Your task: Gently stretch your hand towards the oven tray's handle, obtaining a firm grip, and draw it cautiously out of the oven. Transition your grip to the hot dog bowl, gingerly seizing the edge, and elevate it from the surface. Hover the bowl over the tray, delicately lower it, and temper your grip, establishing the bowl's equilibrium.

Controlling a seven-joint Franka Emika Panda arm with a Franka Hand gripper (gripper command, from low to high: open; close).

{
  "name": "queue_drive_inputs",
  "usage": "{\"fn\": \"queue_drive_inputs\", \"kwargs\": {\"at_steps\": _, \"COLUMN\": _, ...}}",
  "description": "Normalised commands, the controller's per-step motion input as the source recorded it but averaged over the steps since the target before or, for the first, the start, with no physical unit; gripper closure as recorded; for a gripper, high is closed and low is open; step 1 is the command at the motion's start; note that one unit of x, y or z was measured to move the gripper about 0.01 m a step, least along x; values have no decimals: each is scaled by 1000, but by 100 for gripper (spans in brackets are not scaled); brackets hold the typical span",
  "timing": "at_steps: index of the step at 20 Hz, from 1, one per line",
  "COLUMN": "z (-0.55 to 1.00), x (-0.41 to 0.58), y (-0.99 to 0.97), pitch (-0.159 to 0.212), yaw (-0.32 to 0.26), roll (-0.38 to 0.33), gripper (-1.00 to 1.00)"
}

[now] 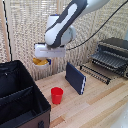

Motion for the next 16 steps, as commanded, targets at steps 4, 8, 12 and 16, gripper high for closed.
{"fn": "queue_drive_inputs", "kwargs": {"at_steps": 4, "z": 684, "x": -75, "y": -102, "pitch": 160, "yaw": -209, "roll": 1, "gripper": 100}}
{"fn": "queue_drive_inputs", "kwargs": {"at_steps": 8, "z": 764, "x": 11, "y": -224, "pitch": 164, "yaw": -245, "roll": 0, "gripper": 100}}
{"fn": "queue_drive_inputs", "kwargs": {"at_steps": 12, "z": 846, "x": 168, "y": -356, "pitch": 163, "yaw": -256, "roll": 0, "gripper": 100}}
{"fn": "queue_drive_inputs", "kwargs": {"at_steps": 16, "z": 856, "x": 174, "y": -515, "pitch": 131, "yaw": -219, "roll": 0, "gripper": 100}}
